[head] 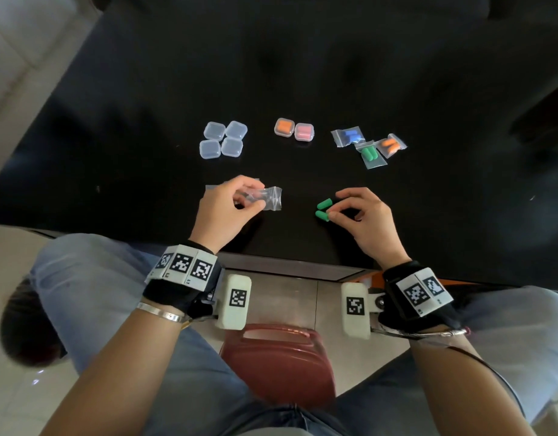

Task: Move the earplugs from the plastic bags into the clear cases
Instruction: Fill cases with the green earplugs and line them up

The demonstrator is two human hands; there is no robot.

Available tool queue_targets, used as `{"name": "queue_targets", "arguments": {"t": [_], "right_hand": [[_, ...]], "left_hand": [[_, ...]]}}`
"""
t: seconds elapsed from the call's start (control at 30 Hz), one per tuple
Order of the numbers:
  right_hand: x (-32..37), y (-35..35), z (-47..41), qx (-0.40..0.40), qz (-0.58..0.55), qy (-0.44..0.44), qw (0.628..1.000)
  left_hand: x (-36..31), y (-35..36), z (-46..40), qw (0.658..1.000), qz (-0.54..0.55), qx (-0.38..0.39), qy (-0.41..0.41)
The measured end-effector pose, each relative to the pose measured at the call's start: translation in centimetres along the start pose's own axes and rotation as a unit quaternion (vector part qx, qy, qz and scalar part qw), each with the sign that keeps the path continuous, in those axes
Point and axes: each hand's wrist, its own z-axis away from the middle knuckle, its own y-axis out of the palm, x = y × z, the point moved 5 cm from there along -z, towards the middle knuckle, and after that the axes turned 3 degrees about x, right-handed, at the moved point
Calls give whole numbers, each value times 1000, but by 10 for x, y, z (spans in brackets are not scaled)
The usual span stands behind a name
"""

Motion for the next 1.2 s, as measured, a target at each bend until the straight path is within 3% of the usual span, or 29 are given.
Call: {"name": "queue_targets", "arguments": {"t": [0.3, 0.47, 0.57, 0.67, 0.87, 1.03, 1.13, 1.2], "right_hand": [[-5, -4, -6, -35, 23, 17, 999], [17, -11, -8, -60, 12, -9, 998], [50, -2, -29, -27, 11, -46, 999], [88, 25, -62, 55, -3, -102, 993], [142, 77, -124, 121, 149, -187, 963], [151, 98, -141, 148, 319, -184, 918], [152, 95, -134, 141, 358, -181, 905], [150, 86, -129, 141, 315, -152, 926]], "left_hand": [[0, -5, -6, 992, -122, -9, 41], [2, -32, -4, 986, -153, -62, 28], [10, -57, -12, 983, -151, -108, -2], [21, -72, -31, 981, -140, -130, -27], [48, -75, -67, 988, -121, -48, -79], [55, -75, -69, 989, -125, -50, -56], [53, -75, -65, 991, -113, -64, -33], [39, -75, -59, 995, -69, -75, 3]]}}
